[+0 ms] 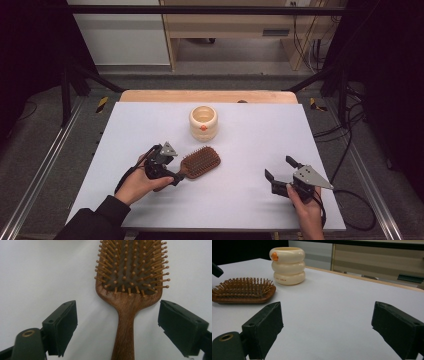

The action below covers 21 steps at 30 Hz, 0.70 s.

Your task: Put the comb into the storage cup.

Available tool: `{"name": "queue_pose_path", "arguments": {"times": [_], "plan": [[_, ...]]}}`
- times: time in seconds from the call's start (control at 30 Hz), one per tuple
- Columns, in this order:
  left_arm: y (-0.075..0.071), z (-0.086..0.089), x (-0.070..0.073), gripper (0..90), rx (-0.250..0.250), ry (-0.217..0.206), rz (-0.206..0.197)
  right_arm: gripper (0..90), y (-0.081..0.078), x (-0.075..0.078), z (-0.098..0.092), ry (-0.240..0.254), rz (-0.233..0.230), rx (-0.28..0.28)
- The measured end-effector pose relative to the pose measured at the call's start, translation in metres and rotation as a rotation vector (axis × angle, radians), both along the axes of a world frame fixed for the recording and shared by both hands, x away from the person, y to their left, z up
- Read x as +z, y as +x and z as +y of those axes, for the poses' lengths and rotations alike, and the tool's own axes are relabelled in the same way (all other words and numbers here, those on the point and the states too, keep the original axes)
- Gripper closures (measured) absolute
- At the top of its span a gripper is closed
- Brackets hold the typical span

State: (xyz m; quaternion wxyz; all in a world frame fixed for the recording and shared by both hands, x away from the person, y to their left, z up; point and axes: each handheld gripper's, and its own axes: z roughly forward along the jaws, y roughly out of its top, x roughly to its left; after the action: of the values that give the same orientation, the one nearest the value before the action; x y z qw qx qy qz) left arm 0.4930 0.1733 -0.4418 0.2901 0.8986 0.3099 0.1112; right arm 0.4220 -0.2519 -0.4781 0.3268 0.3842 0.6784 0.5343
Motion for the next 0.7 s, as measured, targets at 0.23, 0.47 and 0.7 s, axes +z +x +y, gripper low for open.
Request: {"name": "queue_pose_path", "arguments": {"times": [0.23, 0.47, 0.7], "plan": [[0.000, -0.005, -0.007, 29.5, -0.049, 0.037, 0.065, 10.1, 0.000, 0.000, 0.000, 0.005, 0.001, 0.001], [-0.001, -0.012, -0.013, 42.2, -0.074, 0.085, 0.088, 10.1, 0.000, 0.000, 0.000, 0.007, 0.000, 0.003], [0.001, -0.008, -0.014, 55.2, -0.044, 0.088, 0.098, 10.1, 0.001, 0.000, -0.001, 0.008, 0.003, 0.002]]}}
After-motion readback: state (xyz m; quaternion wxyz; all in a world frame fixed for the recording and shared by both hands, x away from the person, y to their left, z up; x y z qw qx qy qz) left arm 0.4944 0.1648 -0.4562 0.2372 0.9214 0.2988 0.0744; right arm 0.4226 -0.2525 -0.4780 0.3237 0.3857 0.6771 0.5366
